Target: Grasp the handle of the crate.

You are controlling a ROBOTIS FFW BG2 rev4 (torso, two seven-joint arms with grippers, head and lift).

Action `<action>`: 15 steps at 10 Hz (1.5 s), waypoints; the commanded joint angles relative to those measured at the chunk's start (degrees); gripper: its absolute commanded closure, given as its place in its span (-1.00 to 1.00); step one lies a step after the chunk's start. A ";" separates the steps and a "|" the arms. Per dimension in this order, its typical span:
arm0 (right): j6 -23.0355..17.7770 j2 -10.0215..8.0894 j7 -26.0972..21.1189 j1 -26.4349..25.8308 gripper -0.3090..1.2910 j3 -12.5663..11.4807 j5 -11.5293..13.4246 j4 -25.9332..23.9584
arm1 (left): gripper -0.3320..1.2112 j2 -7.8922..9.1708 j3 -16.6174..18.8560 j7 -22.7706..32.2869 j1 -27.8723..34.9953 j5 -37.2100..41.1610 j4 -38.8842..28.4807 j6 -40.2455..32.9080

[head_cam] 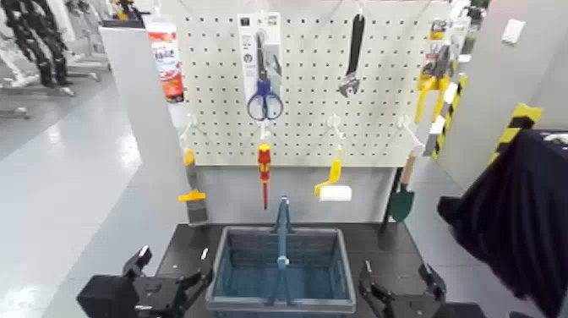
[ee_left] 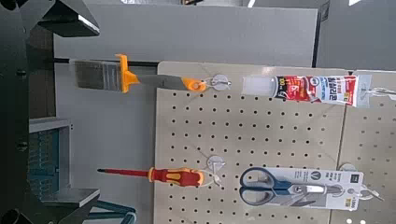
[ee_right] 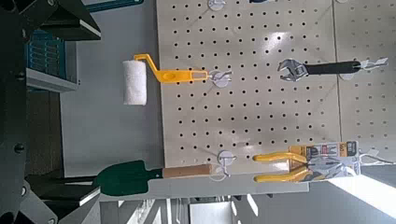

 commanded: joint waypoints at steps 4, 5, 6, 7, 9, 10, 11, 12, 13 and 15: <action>0.19 0.07 0.00 -0.09 -0.44 0.25 -0.05 0.09 | -0.45 -0.35 0.52 -1.93 -1.05 2.31 0.09 2.24; 0.19 0.07 0.00 -0.09 -0.44 0.34 -0.05 0.09 | -0.45 -0.88 1.66 -4.83 -2.02 4.59 0.09 5.23; 0.10 0.07 0.00 -0.09 -0.44 0.34 -0.05 0.09 | -0.45 -1.93 3.86 -9.93 -3.52 7.32 0.09 10.42; 0.10 0.07 0.00 -0.09 -0.44 0.34 -0.05 0.18 | -0.45 -2.63 5.35 -13.80 -5.01 8.11 0.00 14.64; 0.01 0.07 0.00 -0.09 -0.44 0.34 -0.05 0.26 | -0.45 -0.52 5.00 -13.54 -7.73 17.51 0.27 20.00; -0.07 0.07 0.00 -0.17 -0.44 0.43 -0.14 0.35 | -0.45 0.62 4.91 -13.89 -9.76 23.14 0.71 22.90; -0.16 0.07 0.00 -0.17 -0.44 0.43 -0.14 0.44 | -0.45 1.58 4.65 -14.50 -11.87 29.11 1.85 25.71; -0.34 0.07 0.00 -0.17 -0.44 0.52 -0.31 0.53 | -0.45 2.64 4.12 -14.77 -14.06 35.70 3.61 28.79; -0.51 0.07 0.00 -0.17 -0.44 0.52 -0.40 0.62 | -0.45 3.34 3.68 -15.47 -16.26 40.01 5.37 31.95; -0.95 -0.02 0.00 -0.26 -0.44 0.52 -0.58 0.79 | -0.45 5.36 2.01 -16.88 -20.65 51.09 9.85 38.19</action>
